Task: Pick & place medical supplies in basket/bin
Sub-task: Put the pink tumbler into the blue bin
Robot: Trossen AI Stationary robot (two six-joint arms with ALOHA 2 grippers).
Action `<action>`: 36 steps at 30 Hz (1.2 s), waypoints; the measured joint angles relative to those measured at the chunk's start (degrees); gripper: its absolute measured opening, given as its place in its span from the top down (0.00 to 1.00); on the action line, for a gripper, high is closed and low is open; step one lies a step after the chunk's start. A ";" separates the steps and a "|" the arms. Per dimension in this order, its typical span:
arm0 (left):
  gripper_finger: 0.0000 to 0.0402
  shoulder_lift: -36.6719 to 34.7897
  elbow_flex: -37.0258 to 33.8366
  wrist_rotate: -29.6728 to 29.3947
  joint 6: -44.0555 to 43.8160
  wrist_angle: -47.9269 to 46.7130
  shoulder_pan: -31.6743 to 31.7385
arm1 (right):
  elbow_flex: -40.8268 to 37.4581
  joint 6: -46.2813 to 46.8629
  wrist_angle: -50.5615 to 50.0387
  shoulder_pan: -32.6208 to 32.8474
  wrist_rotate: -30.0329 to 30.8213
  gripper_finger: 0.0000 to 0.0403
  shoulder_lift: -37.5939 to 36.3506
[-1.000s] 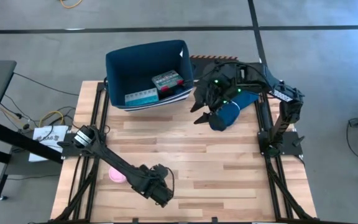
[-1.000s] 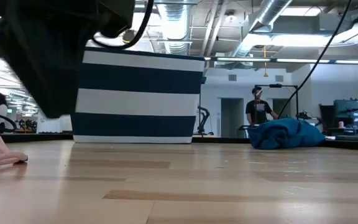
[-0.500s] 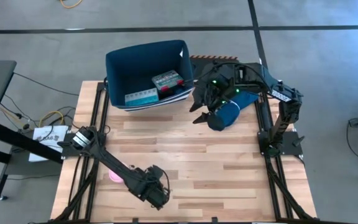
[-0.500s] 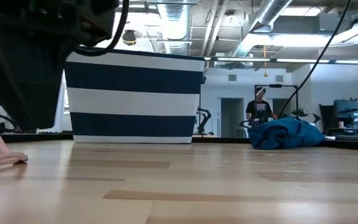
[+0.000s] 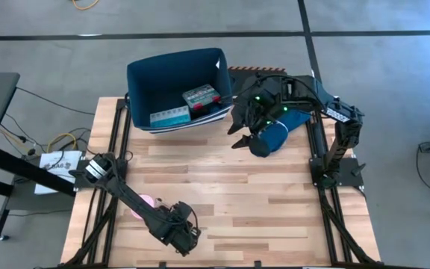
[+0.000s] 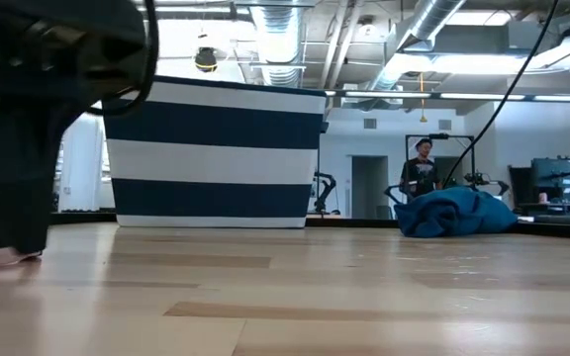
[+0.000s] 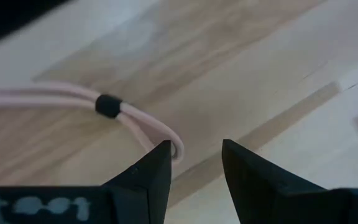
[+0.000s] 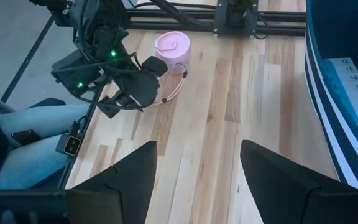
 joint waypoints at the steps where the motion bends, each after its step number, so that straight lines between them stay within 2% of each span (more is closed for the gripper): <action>1: 0.67 0.02 -0.37 0.05 -0.27 0.14 -0.02 | 0.00 -0.09 0.02 0.00 0.02 0.44 0.00; 14: 0.67 0.00 -0.63 -1.67 2.49 -0.60 0.06 | 0.00 -0.12 0.02 0.00 0.00 0.44 0.00; 21: 0.67 -0.56 -6.66 -1.68 -0.62 6.52 -0.14 | 0.00 -0.13 0.02 0.09 -0.02 0.44 0.00; 26: 0.68 -0.52 -7.38 -2.25 -1.46 8.13 -0.33 | 0.00 -0.14 0.02 0.09 -0.02 0.44 0.00; 29: 0.73 -0.57 -7.48 -1.72 -0.79 9.56 -0.46 | 0.00 -0.14 0.02 0.09 -0.02 0.44 0.00; 36: 0.98 -0.32 -7.59 -2.15 -2.15 11.32 -2.18 | 0.00 -0.12 0.00 0.09 -0.02 0.44 0.00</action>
